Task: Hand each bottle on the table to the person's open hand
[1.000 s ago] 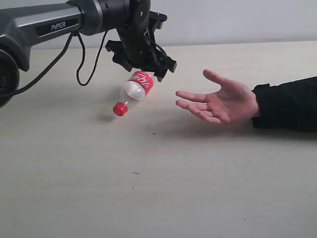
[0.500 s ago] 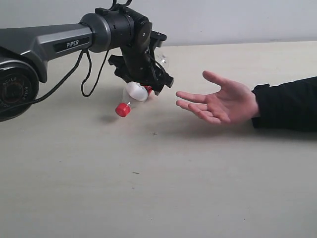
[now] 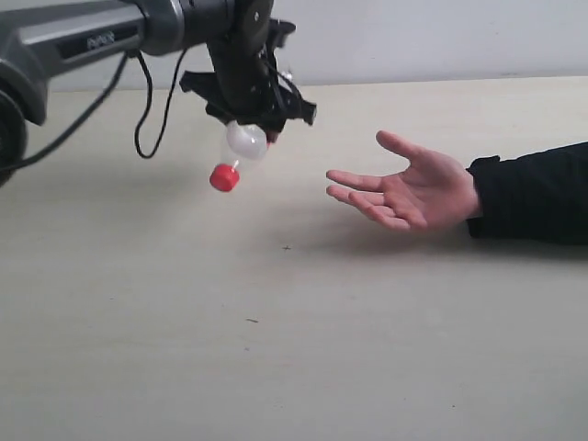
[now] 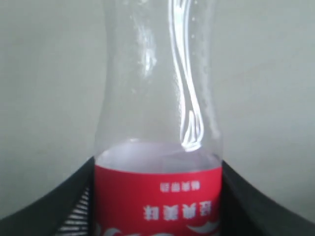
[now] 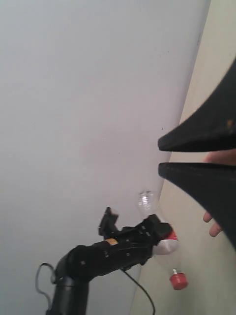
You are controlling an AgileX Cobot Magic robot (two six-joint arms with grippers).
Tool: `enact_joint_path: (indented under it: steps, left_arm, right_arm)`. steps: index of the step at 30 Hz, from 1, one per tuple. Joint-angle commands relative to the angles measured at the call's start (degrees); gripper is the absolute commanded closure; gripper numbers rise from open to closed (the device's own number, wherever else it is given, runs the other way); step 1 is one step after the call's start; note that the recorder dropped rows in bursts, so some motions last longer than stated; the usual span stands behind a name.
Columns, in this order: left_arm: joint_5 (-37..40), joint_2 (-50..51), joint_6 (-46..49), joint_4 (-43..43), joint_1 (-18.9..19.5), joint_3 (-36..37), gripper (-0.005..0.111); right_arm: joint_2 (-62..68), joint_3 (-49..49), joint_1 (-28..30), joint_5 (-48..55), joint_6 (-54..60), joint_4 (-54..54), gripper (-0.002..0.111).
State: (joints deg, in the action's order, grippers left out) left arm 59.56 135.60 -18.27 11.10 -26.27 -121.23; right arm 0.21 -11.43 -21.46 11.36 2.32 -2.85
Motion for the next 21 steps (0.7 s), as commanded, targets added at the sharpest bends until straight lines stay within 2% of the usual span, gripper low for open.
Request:
enact_joint_path:
  steps: [1, 3, 6, 8, 12, 14, 16, 21]
  left_arm:
    - [4.7, -8.1, -2.9, -1.5, -0.8, -0.4, 0.107]
    - [9.4, -11.5, -2.9, -1.0, -3.3, -0.2, 0.107]
    - [10.4, -15.5, -4.7, 1.6, -7.4, 1.0, 0.107]
    - [10.4, -20.3, -7.2, 3.7, -9.9, 5.2, 0.107]
    - [10.4, -33.7, -10.6, 4.2, -12.8, 20.1, 0.107]
    - [4.9, -39.2, -15.3, 3.7, -14.0, 27.8, 0.107]
    - [-1.2, -41.9, -19.0, 2.5, -15.1, 32.5, 0.107]
    - [-15.7, -40.6, -19.6, -1.1, -18.1, 37.0, 0.107]
  right_arm:
    - [-0.2, 0.1, 0.2, 0.0, 0.5, -0.1, 0.098]
    - [-0.2, 0.1, 0.2, 0.0, 0.5, -0.1, 0.098]
    - [-0.2, 0.1, 0.2, 0.0, 0.5, -0.1, 0.098]
    - [-0.2, 0.1, 0.2, 0.0, 0.5, -0.1, 0.098]
    - [-0.2, 0.1, 0.2, 0.0, 0.5, -0.1, 0.098]
    - [-0.2, 0.1, 0.2, 0.0, 0.5, -0.1, 0.098]
    - [-0.2, 0.1, 0.2, 0.0, 0.5, -0.1, 0.098]
    - [-0.2, 0.1, 0.2, 0.0, 0.5, -0.1, 0.098]
